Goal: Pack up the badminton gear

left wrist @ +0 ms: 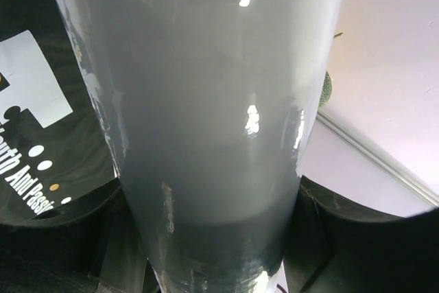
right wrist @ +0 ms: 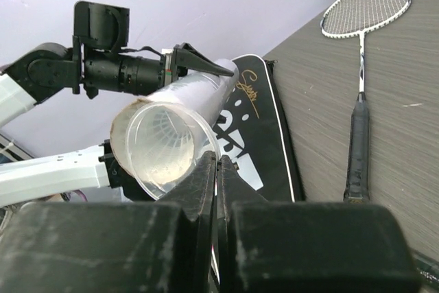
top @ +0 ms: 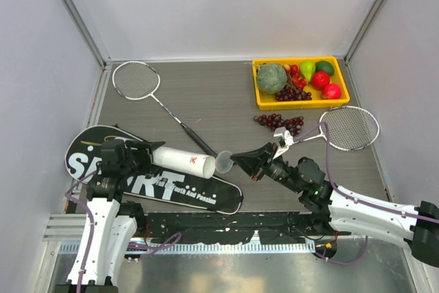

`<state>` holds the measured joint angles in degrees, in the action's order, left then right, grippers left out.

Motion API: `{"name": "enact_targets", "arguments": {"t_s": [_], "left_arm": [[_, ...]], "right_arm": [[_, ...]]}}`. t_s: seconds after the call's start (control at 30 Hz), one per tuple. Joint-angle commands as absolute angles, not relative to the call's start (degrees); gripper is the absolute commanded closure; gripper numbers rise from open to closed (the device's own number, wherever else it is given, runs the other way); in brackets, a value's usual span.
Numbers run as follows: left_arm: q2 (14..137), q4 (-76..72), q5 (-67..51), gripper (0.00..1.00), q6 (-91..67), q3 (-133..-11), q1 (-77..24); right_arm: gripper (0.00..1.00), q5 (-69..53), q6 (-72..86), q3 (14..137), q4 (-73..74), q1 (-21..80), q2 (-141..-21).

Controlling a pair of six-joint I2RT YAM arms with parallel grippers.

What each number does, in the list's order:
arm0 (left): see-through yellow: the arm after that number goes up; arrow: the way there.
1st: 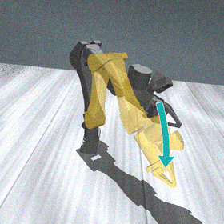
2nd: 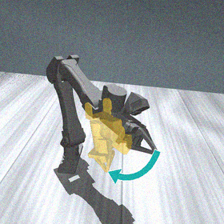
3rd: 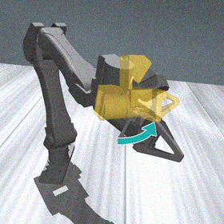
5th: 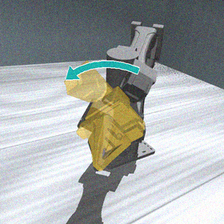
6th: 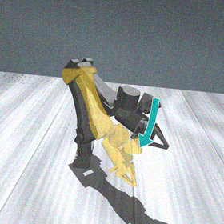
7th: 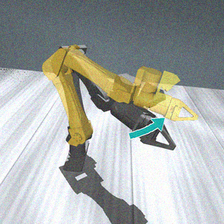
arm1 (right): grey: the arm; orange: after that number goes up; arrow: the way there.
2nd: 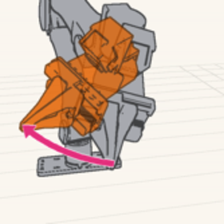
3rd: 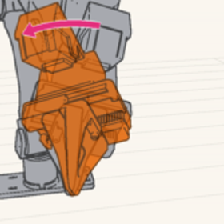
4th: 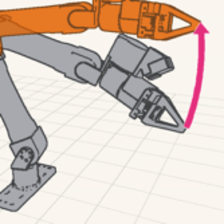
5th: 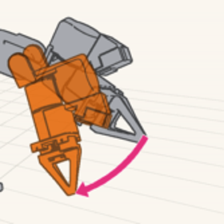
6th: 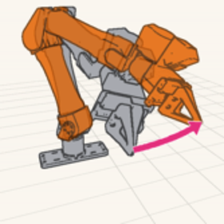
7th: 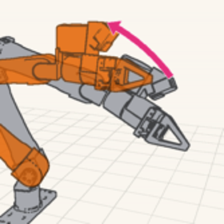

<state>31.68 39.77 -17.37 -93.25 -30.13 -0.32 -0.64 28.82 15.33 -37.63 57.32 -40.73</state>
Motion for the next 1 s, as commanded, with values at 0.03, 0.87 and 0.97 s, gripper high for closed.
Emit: {"name": "enact_targets", "arguments": {"t_s": [0.03,0.87,0.97], "left_arm": [[31.1,38.8,-18.1,1.0,-94.7,-31.4,-0.4],[30.4,37.0,-20.1,1.0,-96.2,-30.2,-0.4],[30.5,36.8,-20.5,1.0,-96.2,-30.2,-0.4]], "right_arm": [[0.95,4.4,26.0,18.2,-46.8,60.8,-44.6],[0.95,10.8,22.9,22.8,-46.2,68.4,-53.6],[0.95,11.3,22.9,22.6,-46.2,68.4,-53.4]]}}
